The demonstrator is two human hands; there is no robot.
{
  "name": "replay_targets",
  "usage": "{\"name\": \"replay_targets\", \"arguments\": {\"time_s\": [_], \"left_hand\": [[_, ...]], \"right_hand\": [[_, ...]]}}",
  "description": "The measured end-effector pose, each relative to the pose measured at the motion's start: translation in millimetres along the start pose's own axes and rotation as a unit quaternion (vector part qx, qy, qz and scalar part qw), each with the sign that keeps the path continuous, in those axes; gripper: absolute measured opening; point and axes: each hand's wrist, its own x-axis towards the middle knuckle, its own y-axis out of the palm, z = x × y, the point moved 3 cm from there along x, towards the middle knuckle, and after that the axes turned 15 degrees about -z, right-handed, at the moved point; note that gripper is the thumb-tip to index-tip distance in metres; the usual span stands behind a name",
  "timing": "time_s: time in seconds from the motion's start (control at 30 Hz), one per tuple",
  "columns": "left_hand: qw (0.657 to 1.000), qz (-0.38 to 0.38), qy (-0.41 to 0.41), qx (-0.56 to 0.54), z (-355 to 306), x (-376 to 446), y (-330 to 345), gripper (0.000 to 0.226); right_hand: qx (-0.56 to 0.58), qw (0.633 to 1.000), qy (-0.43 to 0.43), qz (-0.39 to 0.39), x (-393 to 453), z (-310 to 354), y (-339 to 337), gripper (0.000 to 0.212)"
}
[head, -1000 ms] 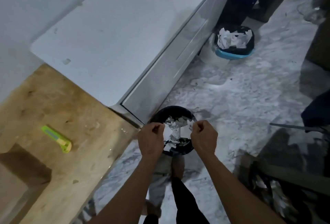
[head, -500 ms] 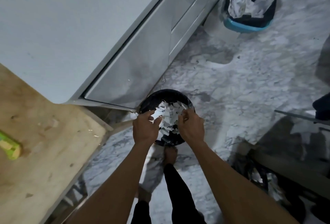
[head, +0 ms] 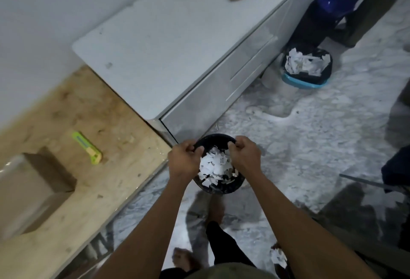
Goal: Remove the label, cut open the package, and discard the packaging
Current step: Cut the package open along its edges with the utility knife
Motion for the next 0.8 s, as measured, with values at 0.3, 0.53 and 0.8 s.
{"name": "replay_targets", "arguments": {"time_s": [0.3,0.53,0.8], "left_hand": [[0.993,-0.081,0.021,-0.078,30,-42,-151,0.028],[0.98,-0.174,-0.014,-0.094,119,-87,-264,0.026],[0.951,-0.28,-0.093,-0.097,209,-117,-339,0.024]], "right_hand": [[0.065,0.992,-0.089,0.061,-124,86,-12,0.034],[0.068,0.969,-0.189,0.142,-235,119,30,0.031],[0.046,0.934,-0.261,0.241,-313,145,102,0.026]]}}
